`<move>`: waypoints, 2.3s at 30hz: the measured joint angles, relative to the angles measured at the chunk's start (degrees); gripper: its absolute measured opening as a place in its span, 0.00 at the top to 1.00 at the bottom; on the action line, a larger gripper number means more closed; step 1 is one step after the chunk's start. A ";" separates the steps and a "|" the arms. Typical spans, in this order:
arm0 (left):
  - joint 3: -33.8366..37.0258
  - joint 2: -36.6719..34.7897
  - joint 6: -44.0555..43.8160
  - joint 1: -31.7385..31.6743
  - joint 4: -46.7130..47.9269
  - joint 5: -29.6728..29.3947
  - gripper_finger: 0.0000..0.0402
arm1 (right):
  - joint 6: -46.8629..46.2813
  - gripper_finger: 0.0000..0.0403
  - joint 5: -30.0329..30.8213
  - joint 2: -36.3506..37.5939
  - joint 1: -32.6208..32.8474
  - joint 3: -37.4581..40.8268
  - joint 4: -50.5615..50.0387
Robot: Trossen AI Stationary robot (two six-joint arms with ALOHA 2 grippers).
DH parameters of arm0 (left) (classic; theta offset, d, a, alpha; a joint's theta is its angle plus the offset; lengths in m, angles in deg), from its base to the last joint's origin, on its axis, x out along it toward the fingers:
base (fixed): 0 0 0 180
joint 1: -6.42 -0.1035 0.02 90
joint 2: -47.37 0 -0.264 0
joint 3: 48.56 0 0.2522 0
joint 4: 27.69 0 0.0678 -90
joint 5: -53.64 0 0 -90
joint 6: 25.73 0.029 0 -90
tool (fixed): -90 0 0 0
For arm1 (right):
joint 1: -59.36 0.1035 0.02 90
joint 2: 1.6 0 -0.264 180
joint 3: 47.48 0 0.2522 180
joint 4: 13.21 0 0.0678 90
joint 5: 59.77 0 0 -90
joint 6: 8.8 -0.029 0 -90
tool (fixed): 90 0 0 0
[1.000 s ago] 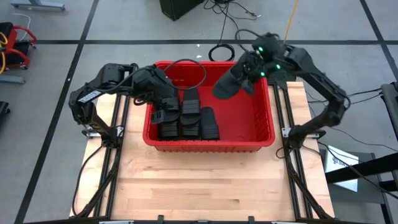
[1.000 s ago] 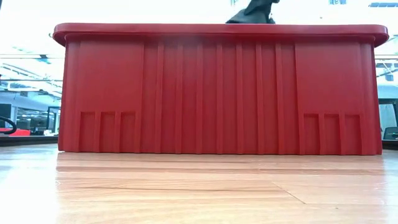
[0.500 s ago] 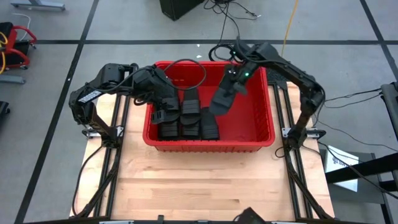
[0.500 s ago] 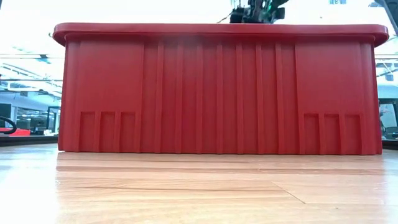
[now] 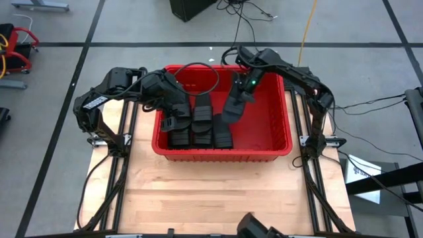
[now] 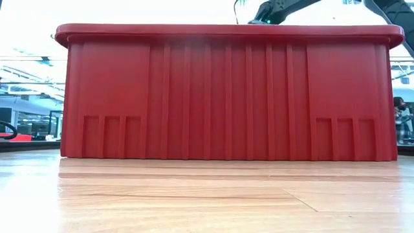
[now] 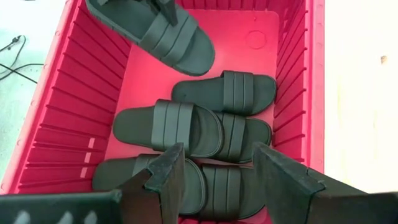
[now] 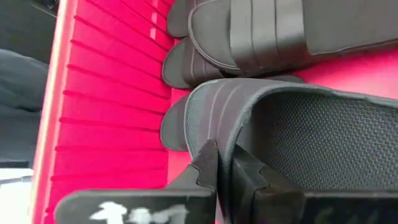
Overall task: Pick and place slides into bin
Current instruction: Put the black slide into the red bin
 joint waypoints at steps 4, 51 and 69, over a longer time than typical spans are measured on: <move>0.00 0.00 -0.21 0.02 -0.02 0.00 0.54 | 0.64 0.99 0.07 -1.25 0.46 0.00 1.37; 0.04 0.00 -0.91 0.02 -0.24 0.07 0.54 | 8.10 0.99 10.09 -9.44 10.78 0.55 8.73; 0.04 0.00 -1.72 0.01 -0.22 0.09 0.54 | 7.13 0.81 21.98 -9.42 12.38 0.57 13.57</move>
